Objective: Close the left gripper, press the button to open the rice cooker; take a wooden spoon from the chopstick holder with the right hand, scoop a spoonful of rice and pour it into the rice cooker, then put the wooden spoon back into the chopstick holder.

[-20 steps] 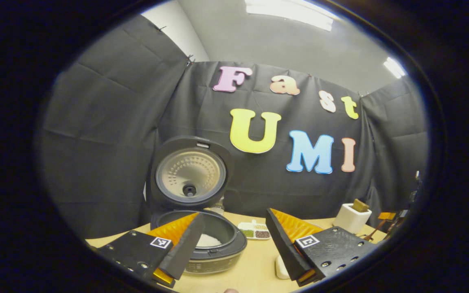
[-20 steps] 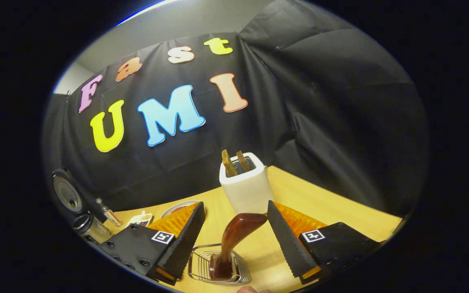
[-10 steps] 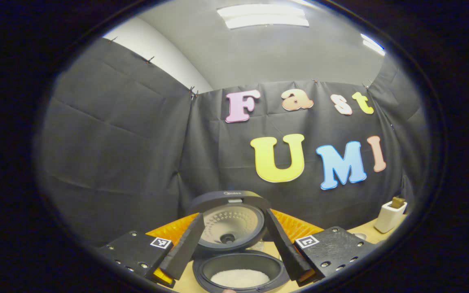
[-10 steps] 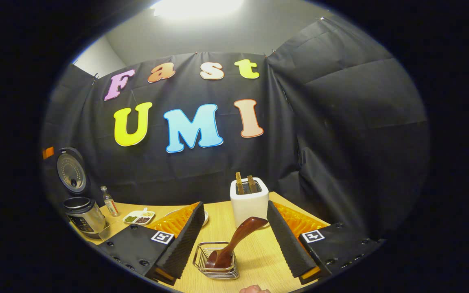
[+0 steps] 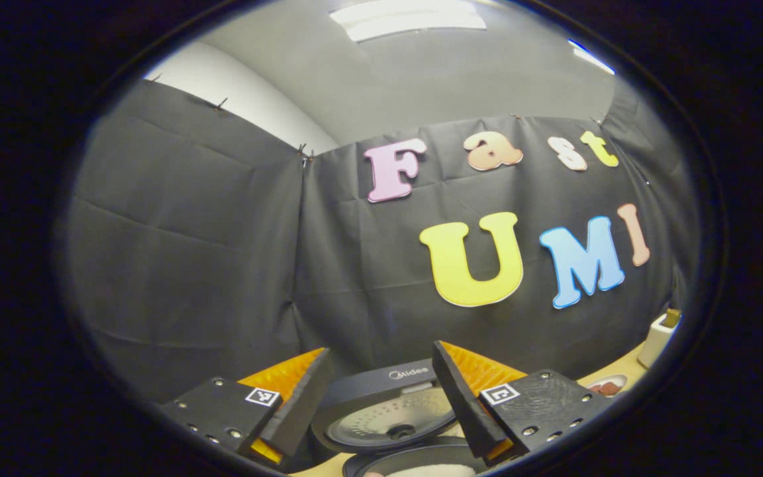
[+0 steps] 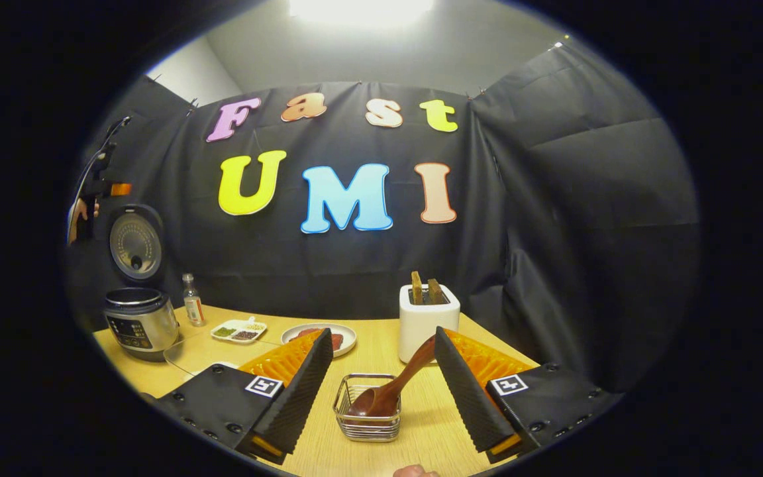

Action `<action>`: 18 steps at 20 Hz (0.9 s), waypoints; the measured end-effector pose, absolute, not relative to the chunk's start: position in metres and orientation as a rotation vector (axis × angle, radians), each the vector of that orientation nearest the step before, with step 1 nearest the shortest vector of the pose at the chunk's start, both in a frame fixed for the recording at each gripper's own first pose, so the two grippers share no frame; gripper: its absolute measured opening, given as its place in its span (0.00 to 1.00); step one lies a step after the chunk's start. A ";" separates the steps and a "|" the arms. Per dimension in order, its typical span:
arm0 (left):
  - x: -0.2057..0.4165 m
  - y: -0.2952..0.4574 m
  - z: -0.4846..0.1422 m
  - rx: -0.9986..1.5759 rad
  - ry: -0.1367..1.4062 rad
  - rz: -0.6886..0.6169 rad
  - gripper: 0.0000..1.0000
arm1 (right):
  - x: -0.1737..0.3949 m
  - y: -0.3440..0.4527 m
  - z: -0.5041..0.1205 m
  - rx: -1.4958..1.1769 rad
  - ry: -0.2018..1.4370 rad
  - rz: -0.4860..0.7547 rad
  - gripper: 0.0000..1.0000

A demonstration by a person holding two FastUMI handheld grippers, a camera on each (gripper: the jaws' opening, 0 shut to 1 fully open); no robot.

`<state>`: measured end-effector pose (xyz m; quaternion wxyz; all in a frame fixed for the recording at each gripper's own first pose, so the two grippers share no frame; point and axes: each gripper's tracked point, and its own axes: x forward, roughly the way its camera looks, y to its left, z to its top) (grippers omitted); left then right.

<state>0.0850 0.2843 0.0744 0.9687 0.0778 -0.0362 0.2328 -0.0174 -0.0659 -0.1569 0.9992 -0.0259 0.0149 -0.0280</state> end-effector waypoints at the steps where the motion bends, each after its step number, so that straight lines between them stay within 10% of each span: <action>1: 0.094 0.295 0.079 0.131 -0.070 0.476 0.94 | -0.019 -0.065 -0.159 -0.061 0.034 -0.060 0.98; 18: 0.161 0.309 0.035 0.072 0.149 0.503 0.98 | -0.030 -0.026 -0.164 -0.158 0.008 -0.009 0.99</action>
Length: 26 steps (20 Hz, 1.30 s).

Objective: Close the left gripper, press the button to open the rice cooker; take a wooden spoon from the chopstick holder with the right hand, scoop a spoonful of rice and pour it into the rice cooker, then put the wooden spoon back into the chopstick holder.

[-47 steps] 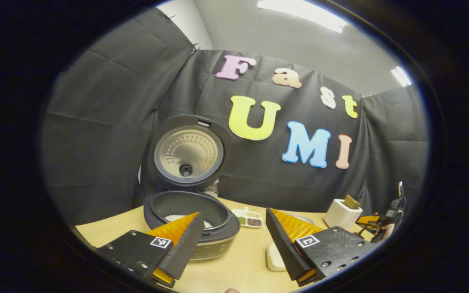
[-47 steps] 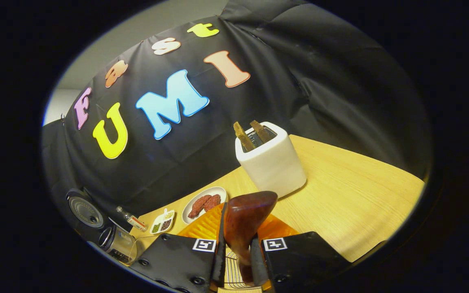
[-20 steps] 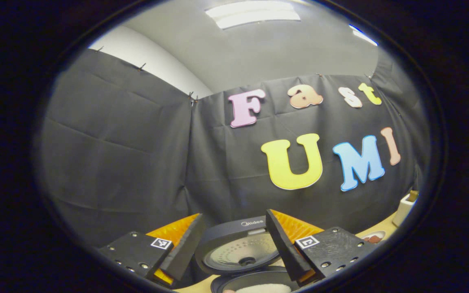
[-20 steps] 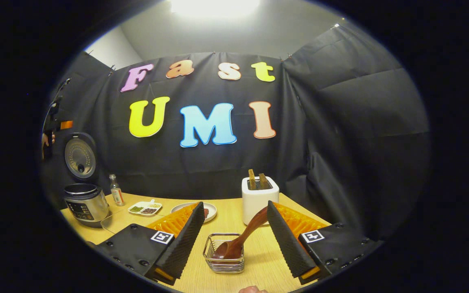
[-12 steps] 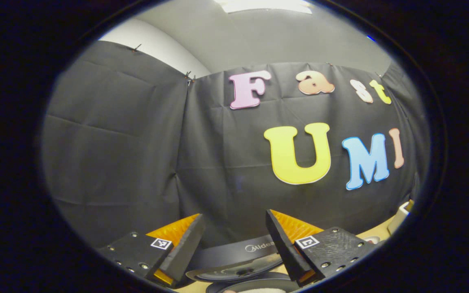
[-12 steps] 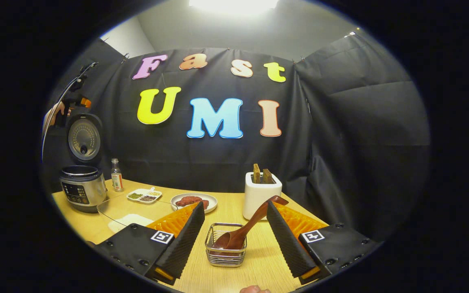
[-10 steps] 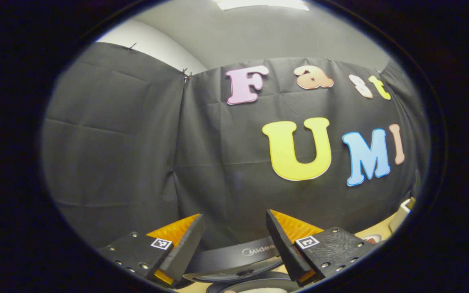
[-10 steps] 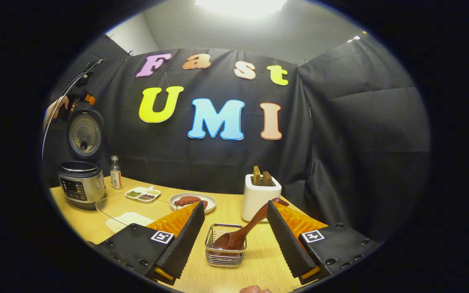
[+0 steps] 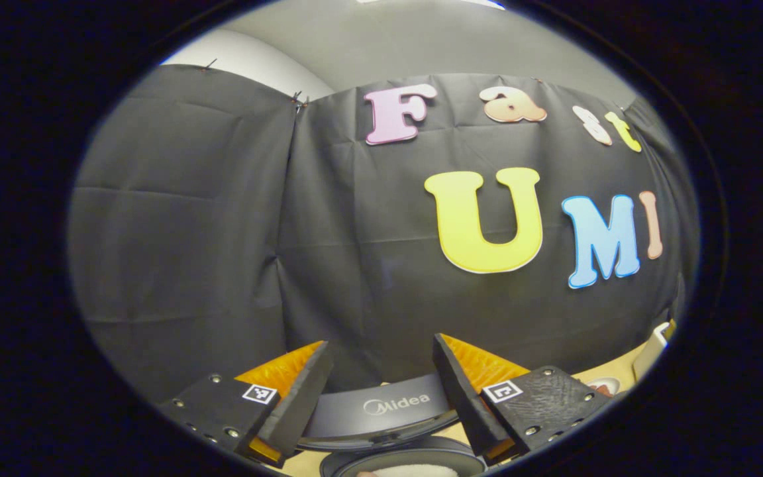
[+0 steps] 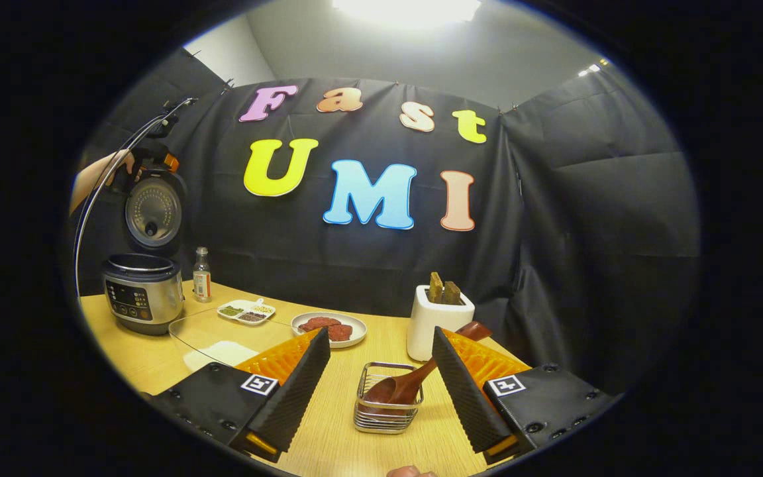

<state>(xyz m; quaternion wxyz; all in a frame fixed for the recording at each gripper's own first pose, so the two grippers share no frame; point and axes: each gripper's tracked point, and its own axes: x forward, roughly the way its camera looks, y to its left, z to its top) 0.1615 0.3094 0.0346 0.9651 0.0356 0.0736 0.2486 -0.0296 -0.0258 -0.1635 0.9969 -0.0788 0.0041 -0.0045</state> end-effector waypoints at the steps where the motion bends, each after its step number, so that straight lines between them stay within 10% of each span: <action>1: 0.158 0.306 0.033 0.063 0.164 0.505 0.97 | -0.029 -0.024 -0.166 -0.150 0.012 0.002 0.99; 26: 0.023 0.163 -0.162 -0.074 0.692 0.374 0.98 | -0.063 -0.011 -0.210 -0.070 0.044 0.145 0.99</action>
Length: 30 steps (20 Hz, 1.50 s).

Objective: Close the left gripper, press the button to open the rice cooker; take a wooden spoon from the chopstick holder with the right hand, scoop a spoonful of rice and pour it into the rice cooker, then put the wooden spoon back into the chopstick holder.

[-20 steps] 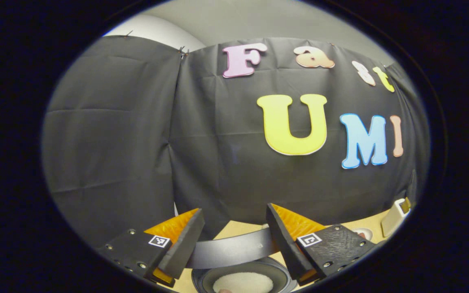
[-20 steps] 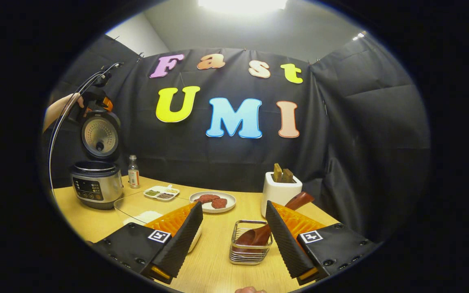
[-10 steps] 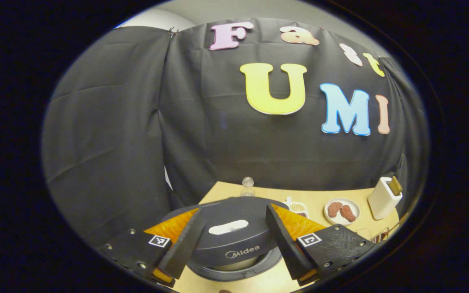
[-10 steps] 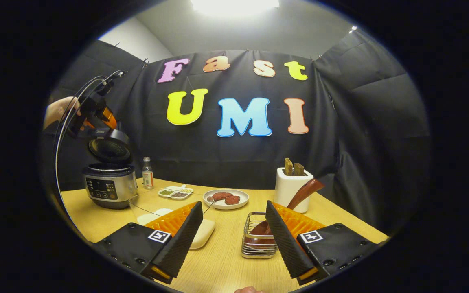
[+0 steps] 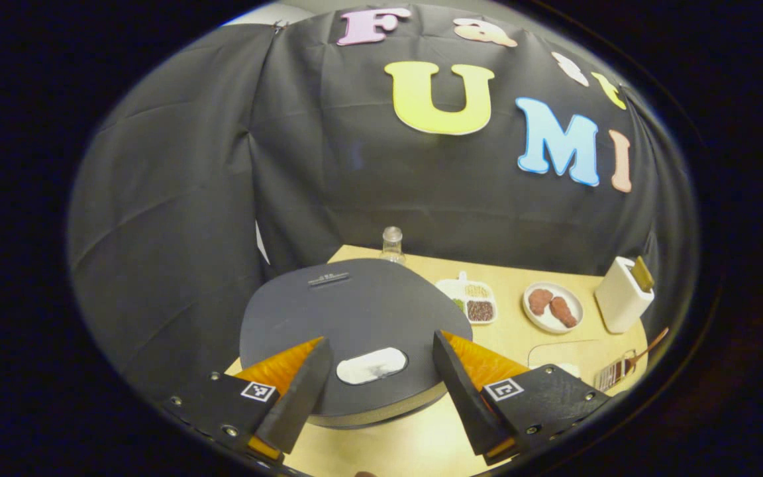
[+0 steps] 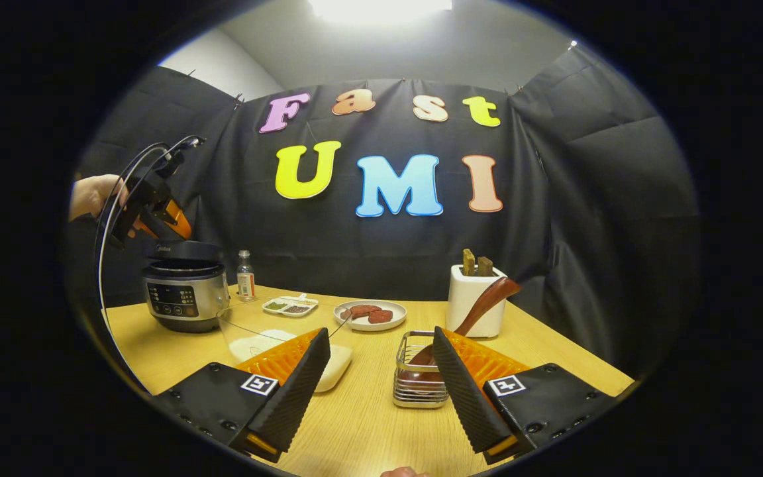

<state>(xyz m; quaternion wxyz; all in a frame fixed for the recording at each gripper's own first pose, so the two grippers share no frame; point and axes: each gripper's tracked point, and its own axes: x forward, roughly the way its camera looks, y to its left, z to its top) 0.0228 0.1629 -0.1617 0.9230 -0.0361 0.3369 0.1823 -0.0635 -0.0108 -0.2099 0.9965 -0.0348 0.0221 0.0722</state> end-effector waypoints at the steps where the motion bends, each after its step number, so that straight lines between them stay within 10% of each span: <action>1: 0.022 0.161 -0.170 -0.067 0.713 0.372 0.98 | -0.063 -0.012 -0.212 -0.074 0.054 0.140 0.99; 19: 0.019 0.158 -0.179 0.034 0.634 0.262 0.98 | -0.041 -0.015 -0.219 -0.120 0.123 0.129 0.99; 30: -0.029 0.102 -0.056 0.179 0.176 0.215 0.94 | -0.017 -0.046 -0.096 -0.112 -0.003 -0.026 0.99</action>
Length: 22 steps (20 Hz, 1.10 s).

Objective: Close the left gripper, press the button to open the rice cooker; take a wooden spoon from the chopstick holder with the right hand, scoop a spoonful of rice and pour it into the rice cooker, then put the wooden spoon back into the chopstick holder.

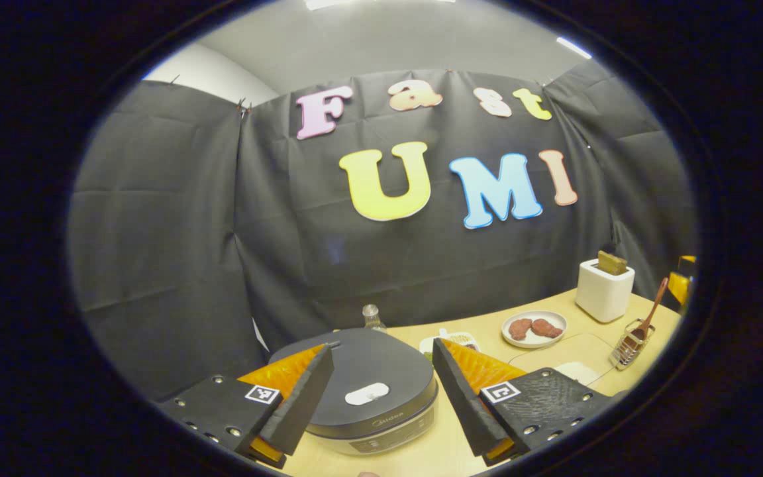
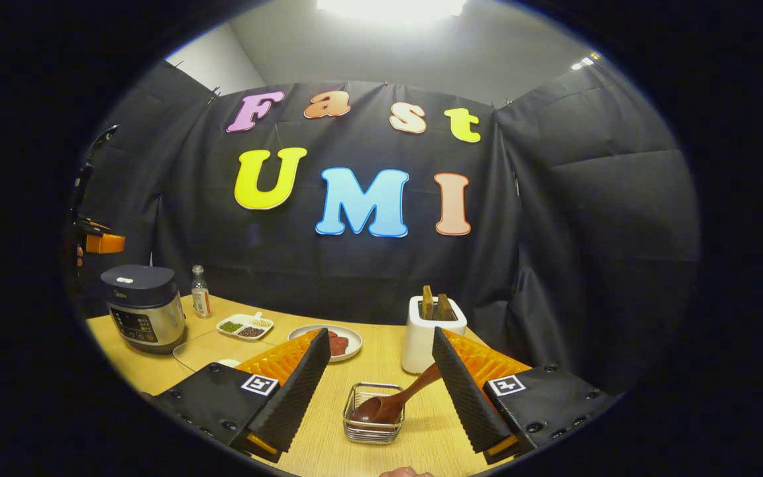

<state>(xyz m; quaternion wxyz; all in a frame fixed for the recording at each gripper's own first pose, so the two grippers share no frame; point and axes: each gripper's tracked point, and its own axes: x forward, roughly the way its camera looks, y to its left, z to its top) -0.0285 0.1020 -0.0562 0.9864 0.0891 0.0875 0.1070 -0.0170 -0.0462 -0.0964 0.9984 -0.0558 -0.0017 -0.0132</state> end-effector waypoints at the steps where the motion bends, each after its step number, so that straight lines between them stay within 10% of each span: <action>1: -0.035 0.090 -0.046 0.172 0.139 0.199 0.94 | -0.017 -0.044 -0.086 -0.109 -0.016 -0.028 0.99; 22: -0.053 0.036 -0.045 0.034 0.016 0.125 0.94 | -0.026 -0.040 -0.038 -0.111 -0.069 -0.028 0.99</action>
